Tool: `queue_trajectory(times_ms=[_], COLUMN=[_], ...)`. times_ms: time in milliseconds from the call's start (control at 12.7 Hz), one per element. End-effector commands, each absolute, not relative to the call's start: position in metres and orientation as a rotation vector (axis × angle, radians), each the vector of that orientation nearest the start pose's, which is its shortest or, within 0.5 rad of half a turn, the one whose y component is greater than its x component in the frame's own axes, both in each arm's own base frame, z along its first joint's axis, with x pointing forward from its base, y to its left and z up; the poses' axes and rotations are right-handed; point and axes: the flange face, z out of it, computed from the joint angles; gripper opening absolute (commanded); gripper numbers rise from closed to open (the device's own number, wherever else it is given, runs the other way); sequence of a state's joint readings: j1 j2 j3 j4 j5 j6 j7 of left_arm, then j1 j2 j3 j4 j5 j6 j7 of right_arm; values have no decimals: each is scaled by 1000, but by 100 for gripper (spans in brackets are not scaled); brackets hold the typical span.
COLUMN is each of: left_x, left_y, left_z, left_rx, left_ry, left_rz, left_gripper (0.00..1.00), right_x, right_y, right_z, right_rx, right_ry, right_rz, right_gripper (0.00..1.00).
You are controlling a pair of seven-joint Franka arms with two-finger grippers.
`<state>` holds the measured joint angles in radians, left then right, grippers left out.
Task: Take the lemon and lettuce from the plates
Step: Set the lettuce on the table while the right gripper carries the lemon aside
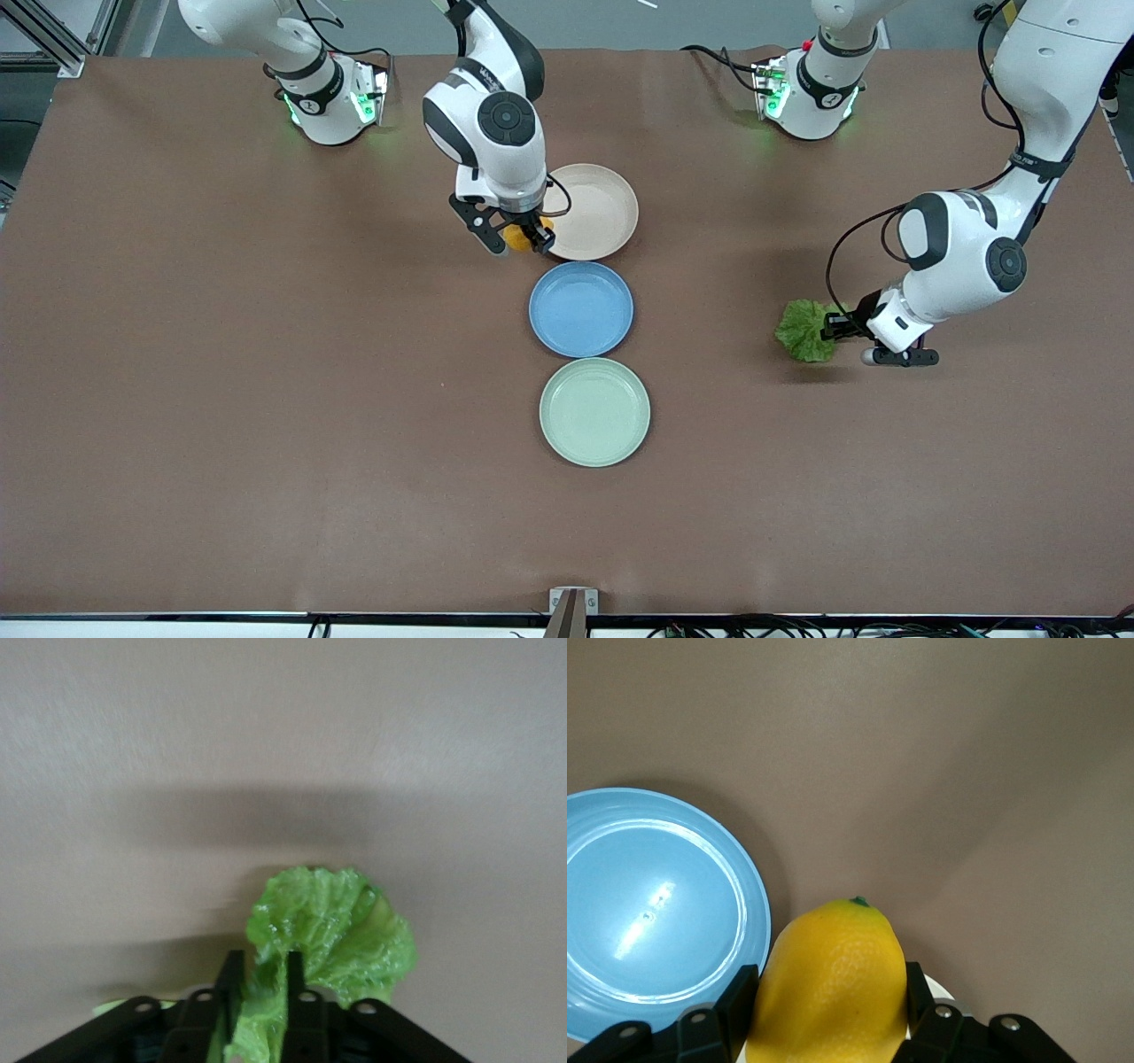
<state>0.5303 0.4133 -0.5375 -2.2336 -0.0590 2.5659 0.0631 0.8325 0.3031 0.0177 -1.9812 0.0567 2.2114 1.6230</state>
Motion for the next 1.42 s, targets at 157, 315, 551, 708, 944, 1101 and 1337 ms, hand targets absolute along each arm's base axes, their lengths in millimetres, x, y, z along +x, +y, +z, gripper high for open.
queue_trajectory(times_ms=[157,315,551,708,944,1101,1337], left_x=[572,581,570,565,565,565,563], left_y=[-5,-2,-2,-3,-3,-3,2], left_z=[328,386,471,518,560,571,577], left_rx=[-3305,-3285,-3233,-3212,-3210,-3209,-3206], left_ry=[76,101,95,50,15,13,-2], left_rz=[213,294,277,219,165,135,114], left_gripper=[100,100,100,100,100,100,100], right_x=[448,453,504,535,561,561,567], right_y=[392,385,295,216,115,81,54], right_z=[302,302,303,295,276,246,217], right_rx=[-2956,-2974,-3084,-3101,-3078,-3065,-3050], right_ry=[1002,970,579,297,-90,-245,-387], right_rz=[150,141,190,208,159,74,22], right_gripper=[0,0,0,0,0,0,0])
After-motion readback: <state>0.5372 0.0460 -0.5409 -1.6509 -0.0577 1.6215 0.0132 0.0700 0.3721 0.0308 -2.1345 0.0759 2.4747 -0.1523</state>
